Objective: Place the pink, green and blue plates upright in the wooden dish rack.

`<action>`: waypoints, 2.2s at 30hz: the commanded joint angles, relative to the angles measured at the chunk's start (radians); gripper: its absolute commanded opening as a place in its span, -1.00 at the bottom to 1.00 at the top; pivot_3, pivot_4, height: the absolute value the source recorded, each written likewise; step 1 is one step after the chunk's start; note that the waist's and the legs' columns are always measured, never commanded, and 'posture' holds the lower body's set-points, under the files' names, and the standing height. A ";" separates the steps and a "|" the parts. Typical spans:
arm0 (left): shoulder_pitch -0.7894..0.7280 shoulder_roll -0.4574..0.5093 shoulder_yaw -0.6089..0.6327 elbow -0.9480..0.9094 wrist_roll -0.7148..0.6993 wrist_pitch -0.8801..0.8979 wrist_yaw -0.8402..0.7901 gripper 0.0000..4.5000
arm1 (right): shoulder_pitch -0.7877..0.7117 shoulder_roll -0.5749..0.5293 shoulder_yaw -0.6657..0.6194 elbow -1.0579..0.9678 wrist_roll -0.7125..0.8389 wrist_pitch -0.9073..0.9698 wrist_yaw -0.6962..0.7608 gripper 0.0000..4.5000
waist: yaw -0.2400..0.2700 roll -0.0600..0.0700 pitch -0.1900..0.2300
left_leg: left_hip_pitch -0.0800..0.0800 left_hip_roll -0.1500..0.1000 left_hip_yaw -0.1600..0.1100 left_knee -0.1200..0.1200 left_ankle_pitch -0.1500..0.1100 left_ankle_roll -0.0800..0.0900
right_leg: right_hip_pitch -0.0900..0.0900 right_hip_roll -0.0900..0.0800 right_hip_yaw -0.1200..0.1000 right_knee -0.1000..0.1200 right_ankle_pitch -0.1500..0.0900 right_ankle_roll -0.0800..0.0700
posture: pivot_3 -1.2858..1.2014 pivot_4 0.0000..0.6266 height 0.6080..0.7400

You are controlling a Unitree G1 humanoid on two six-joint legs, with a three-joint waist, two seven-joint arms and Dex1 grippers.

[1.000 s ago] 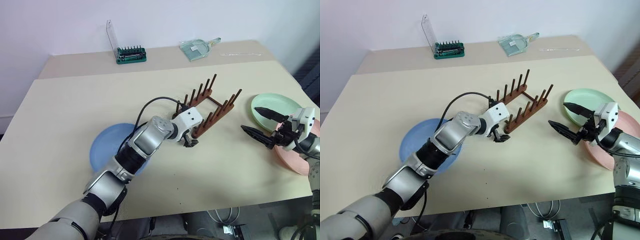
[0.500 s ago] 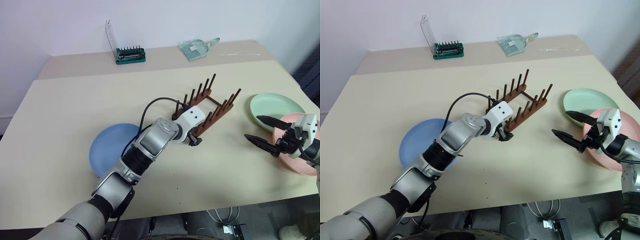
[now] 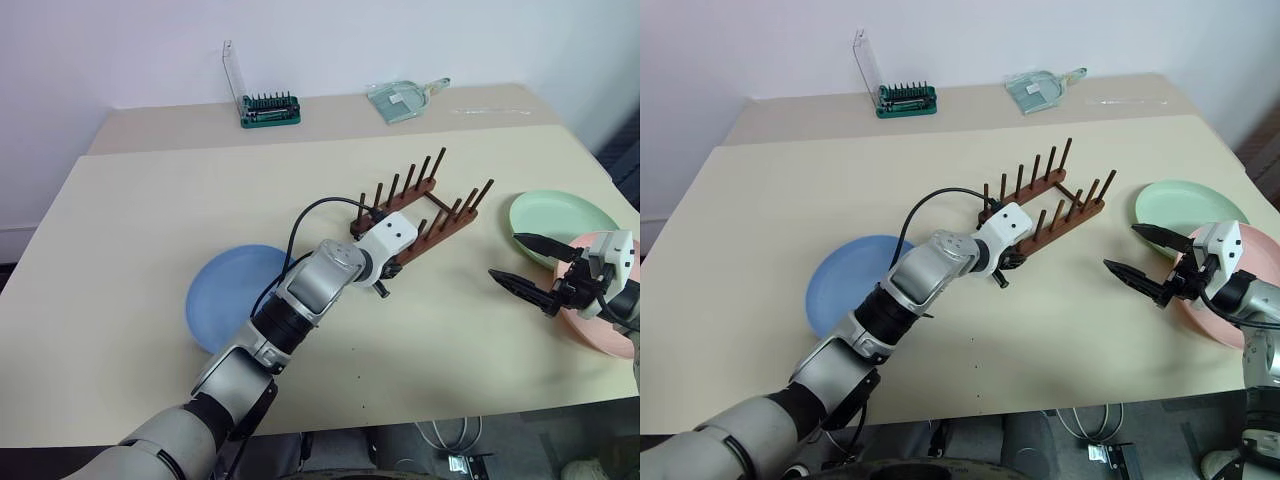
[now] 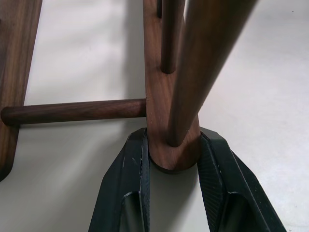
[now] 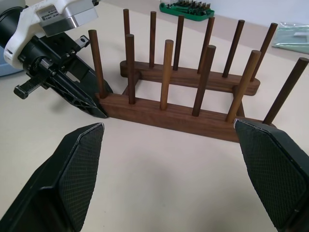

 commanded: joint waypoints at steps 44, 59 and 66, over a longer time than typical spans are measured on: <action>-0.033 0.219 -0.004 0.214 0.046 -0.661 -0.549 -0.67 | 0.051 -0.045 -0.073 -0.055 0.026 0.000 0.029 0.97 | 0.002 0.001 0.000 | -0.001 0.000 0.001 0.000 0.000 0.001 | -0.001 0.000 0.001 0.000 0.001 0.000 | 0.03 -0.52 1.00; -0.068 0.267 0.063 0.133 0.010 -0.506 -0.583 0.96 | 0.037 -0.036 -0.061 -0.066 0.029 0.009 0.021 0.97 | -0.002 0.001 0.000 | -0.001 0.000 0.001 0.000 0.000 0.001 | -0.001 0.000 0.001 0.000 0.001 0.000 | 0.03 -0.52 1.00; -0.082 0.393 0.139 -0.053 -0.053 -0.302 -0.624 0.96 | 0.024 -0.032 -0.058 -0.058 0.030 0.010 0.024 0.97 | -0.002 0.001 0.000 | 0.000 0.000 0.001 0.000 0.000 0.001 | -0.001 0.000 0.001 0.001 0.001 0.000 | 0.03 -0.52 1.00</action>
